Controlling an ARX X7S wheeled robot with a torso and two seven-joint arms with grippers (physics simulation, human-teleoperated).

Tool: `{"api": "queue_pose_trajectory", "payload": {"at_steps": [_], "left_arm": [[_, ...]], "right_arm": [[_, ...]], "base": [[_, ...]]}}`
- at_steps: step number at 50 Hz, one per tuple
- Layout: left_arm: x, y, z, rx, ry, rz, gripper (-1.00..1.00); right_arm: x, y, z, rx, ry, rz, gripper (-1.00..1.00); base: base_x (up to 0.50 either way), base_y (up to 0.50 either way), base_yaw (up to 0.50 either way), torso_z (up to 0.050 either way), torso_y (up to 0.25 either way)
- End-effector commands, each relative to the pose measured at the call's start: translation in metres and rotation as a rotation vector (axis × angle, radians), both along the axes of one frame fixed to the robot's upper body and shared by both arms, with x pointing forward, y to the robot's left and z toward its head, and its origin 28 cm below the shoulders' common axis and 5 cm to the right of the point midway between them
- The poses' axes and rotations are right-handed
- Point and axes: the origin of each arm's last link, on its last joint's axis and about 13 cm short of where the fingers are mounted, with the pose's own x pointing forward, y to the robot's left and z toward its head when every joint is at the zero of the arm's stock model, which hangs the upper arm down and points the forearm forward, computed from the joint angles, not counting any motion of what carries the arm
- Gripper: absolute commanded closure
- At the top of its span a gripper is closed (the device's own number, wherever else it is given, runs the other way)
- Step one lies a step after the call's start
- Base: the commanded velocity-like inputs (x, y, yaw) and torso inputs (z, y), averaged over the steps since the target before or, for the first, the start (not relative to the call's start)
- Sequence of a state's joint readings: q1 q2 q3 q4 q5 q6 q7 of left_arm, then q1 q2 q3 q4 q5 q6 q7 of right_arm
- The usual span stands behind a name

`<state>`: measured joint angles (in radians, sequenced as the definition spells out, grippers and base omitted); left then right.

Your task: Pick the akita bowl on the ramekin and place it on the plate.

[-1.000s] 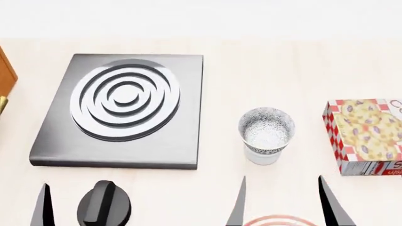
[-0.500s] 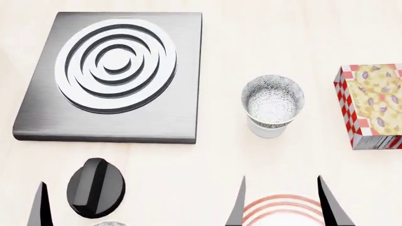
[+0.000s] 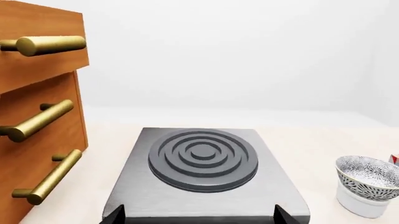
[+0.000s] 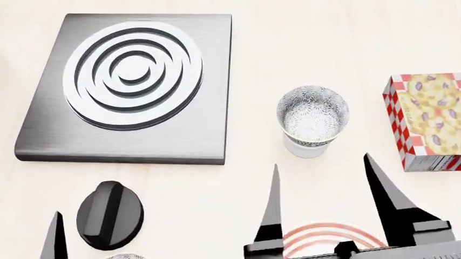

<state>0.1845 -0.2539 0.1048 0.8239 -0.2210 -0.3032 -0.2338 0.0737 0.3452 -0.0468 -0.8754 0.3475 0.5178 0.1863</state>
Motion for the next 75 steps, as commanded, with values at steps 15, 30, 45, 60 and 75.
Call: {"api": "queue_pose_trajectory", "payload": {"at_steps": [15,30,45,60,75], "left_arm": [[0.001,-0.001,-0.003,-0.007,0.021,-0.020,-1.00],[0.000,0.000,-0.001,-0.035,-0.003,-0.013,-1.00],[0.001,0.001,-0.002,-0.038,-0.003,-0.017,-1.00],[0.001,0.000,-0.004,-0.040,0.012,-0.017,-1.00],[0.003,0.000,-0.006,-0.039,0.023,-0.020,-1.00]], "right_arm": [[0.083,-0.032,0.108,-0.537,0.125,0.200,-1.00],[0.144,-0.047,0.131,-0.793,0.417,0.216,-1.00],[0.185,-0.052,0.130,-0.992,0.480,0.284,-1.00],[0.211,-0.052,0.130,-1.020,0.589,0.316,-1.00],[0.218,-0.055,0.114,-1.026,0.662,0.301,-1.00]], "base": [[0.00,0.00,0.00,0.000,0.000],[0.00,0.00,0.00,0.000,0.000],[0.00,0.00,0.00,0.000,0.000],[0.00,0.00,0.00,0.000,0.000],[0.00,0.00,0.00,0.000,0.000]]}}
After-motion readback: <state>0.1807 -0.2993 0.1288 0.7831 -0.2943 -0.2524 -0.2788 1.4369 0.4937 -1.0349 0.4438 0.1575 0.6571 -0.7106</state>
